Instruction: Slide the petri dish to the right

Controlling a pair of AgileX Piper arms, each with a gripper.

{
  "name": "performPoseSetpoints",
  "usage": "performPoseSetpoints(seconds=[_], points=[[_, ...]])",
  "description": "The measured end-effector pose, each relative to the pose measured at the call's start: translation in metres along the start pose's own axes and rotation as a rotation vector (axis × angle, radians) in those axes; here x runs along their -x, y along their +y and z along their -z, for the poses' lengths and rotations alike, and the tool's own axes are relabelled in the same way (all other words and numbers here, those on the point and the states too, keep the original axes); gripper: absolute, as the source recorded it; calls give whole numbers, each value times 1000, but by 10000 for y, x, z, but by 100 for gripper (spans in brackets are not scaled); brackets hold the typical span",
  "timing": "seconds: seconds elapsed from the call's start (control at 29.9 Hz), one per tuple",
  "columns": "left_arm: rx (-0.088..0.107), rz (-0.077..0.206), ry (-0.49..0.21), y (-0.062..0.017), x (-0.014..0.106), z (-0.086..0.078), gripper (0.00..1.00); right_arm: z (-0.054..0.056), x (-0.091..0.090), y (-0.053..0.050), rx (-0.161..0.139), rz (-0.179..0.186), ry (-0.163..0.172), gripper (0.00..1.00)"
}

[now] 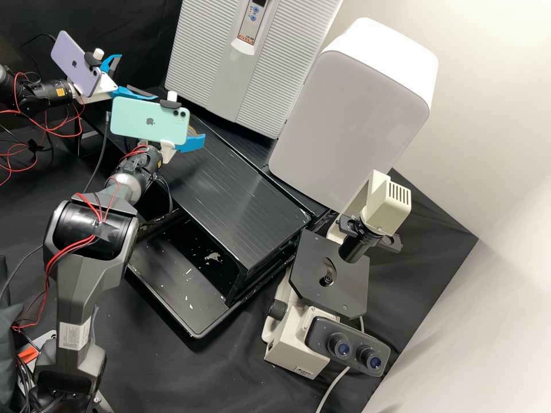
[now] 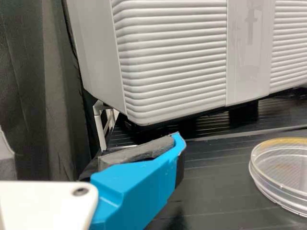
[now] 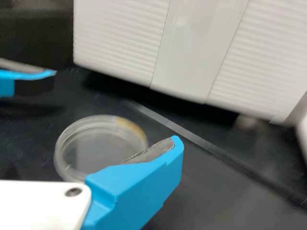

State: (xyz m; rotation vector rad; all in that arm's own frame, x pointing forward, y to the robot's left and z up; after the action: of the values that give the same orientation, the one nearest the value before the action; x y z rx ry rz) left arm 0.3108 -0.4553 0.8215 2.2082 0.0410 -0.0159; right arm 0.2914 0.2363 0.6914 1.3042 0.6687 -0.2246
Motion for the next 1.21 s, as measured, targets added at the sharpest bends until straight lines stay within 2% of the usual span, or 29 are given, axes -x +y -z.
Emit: performPoseSetpoints(seconds=[0.03,0.1,0.23,0.33,0.4,0.5,0.57,0.6,0.67,0.7,0.74,0.9,0.97,1.1,1.21], points=[[0,0,0,0,0,0,100,0,0,-21,-35,23,0,100],[0,0,0,0,0,0,100,10,2,-53,-80,59,9,100],[0,0,0,0,0,0,100,46,7,-106,-136,121,41,100],[0,0,0,0,0,0,100,59,2,-88,-181,133,47,100],[0,0,0,0,0,0,100,51,-3,-60,-205,126,45,100],[0,0,0,0,0,0,100,26,-5,-52,-235,118,13,100],[0,0,0,0,0,0,100,-2,-7,-36,-224,97,-15,100],[0,0,0,0,0,0,100,-23,-8,-26,-241,83,-37,100],[0,0,0,0,0,0,100,-62,-7,-14,-178,66,-77,100],[0,0,0,0,0,0,100,-86,5,1,-194,56,-109,100],[0,0,0,0,0,0,100,-95,16,11,-186,52,-124,100],[0,0,0,0,0,0,100,-104,64,54,-156,39,-155,100],[0,0,0,0,0,0,100,-118,61,54,-129,36,-167,100],[0,0,0,0,0,0,100,-118,-1,67,-109,21,-188,100],[0,0,0,0,0,0,100,-128,-95,55,-105,27,-206,100]])
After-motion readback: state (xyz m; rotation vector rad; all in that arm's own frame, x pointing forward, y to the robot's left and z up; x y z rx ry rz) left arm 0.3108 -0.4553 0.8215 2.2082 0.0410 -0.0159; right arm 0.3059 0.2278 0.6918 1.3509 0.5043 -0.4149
